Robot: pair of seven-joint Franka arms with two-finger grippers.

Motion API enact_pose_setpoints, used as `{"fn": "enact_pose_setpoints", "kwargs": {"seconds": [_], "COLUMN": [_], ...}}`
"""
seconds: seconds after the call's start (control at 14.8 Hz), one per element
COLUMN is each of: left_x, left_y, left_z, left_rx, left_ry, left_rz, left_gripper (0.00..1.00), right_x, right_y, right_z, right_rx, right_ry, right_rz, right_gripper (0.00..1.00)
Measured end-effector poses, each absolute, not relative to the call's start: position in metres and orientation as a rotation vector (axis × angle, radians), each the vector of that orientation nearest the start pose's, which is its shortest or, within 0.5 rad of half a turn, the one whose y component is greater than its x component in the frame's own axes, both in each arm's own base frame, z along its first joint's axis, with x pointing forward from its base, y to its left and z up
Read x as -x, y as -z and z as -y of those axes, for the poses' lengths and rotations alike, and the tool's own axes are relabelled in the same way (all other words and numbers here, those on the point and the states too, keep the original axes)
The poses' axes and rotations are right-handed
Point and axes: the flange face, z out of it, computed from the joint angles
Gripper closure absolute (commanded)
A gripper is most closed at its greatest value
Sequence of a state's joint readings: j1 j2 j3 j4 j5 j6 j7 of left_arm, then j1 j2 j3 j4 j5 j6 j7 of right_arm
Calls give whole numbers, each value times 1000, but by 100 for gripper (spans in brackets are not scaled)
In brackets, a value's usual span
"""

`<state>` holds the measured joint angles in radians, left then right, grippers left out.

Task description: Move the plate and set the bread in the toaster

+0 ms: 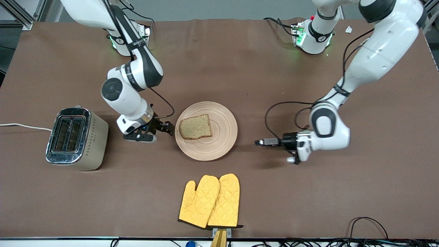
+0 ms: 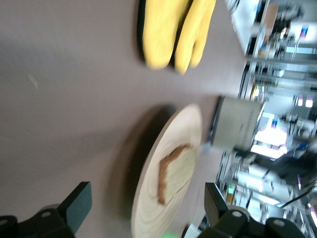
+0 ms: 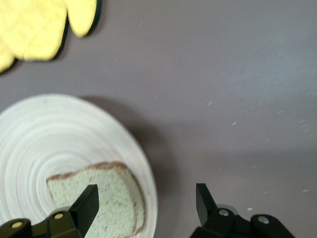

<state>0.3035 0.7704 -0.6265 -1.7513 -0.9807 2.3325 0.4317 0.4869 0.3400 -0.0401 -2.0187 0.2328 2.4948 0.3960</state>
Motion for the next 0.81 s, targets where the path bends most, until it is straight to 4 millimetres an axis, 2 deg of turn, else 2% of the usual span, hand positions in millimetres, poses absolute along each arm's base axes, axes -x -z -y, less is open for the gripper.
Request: {"fn": "enact_pose_setpoints", "kwargs": {"seconds": [0.13, 0.27, 0.34, 0.47, 0.61, 0.67, 0.81], "left_x": [-654, -661, -662, -663, -661, -658, -646], "left_y": [-253, -291, -308, -347, -395, -417, -457], "left_z": [143, 105, 89, 66, 64, 68, 80], "left_rx": [-2116, -2181, -2223, -2327, -2453, -2512, -2588], "left_ry": [23, -7, -11, -12, 1, 19, 50], "left_rz": [-204, -220, -227, -255, -301, -317, -316], "left_gripper": [0, 0, 0, 0, 0, 0, 0], "right_x": [-541, -531, -530, -527, -519, -516, -513], "right_y": [-268, -239, -232, -230, -231, -231, -231], "right_z": [-279, -284, -284, -290, -304, -309, -314], "right_rx": [2966, 2984, 2990, 2990, 2987, 2987, 2988], "right_ry": [83, 59, 52, 45, 41, 39, 38], "right_rz": [-172, -176, -177, -200, -208, -206, -204], "right_gripper": [14, 20, 24, 27, 29, 35, 37]}}
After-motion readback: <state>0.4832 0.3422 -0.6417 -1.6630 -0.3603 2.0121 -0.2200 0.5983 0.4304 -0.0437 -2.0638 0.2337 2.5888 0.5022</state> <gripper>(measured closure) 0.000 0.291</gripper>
